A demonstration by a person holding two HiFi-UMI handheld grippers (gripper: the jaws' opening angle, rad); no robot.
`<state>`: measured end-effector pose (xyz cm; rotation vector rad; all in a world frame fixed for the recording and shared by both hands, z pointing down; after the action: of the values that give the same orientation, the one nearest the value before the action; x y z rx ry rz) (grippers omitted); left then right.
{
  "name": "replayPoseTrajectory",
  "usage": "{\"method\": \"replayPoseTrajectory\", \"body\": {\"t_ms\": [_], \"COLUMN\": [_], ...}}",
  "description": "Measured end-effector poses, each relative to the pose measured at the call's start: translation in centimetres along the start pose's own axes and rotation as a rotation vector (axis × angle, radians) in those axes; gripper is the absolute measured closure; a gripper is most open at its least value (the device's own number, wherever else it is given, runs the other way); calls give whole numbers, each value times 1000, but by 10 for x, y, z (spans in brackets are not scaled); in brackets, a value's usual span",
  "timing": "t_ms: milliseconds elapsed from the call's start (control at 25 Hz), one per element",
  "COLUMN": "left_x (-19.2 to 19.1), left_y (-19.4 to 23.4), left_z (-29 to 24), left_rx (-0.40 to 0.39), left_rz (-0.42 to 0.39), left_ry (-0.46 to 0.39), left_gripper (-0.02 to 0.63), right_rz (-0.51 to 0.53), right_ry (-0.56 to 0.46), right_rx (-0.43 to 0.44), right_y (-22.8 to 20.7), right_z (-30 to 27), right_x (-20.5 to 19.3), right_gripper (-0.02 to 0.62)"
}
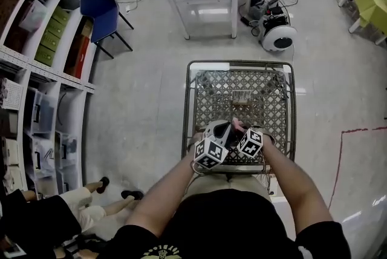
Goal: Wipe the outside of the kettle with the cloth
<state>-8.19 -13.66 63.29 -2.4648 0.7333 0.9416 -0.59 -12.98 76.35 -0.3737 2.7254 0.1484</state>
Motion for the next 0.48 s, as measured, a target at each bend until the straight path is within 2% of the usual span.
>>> {"method": "replayPoseTrajectory", "body": {"t_ms": [240, 480], "left_x": [1, 0], "left_y": [2, 4], "left_z": [0, 0], "left_rx": [2, 20], "left_rz": [2, 3], "left_ry": [-2, 3], "left_gripper": [597, 598], "right_rz": [35, 98], "right_ry": [2, 62], "right_rx": [6, 69], "right_y": [-20, 3], "right_z": [-17, -40], "right_x": [6, -11], "right_gripper": [548, 548]}}
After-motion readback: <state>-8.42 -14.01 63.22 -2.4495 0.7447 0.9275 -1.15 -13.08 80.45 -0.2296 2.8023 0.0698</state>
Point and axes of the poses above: the fingertips, and each gripper's own axes: z backward along the fingers, y to its left, x out of its top, the point moved 5 cm from there along z, backward along the fingers, and after that the axes turned 6 degrees about y, right-handed, at the moved point
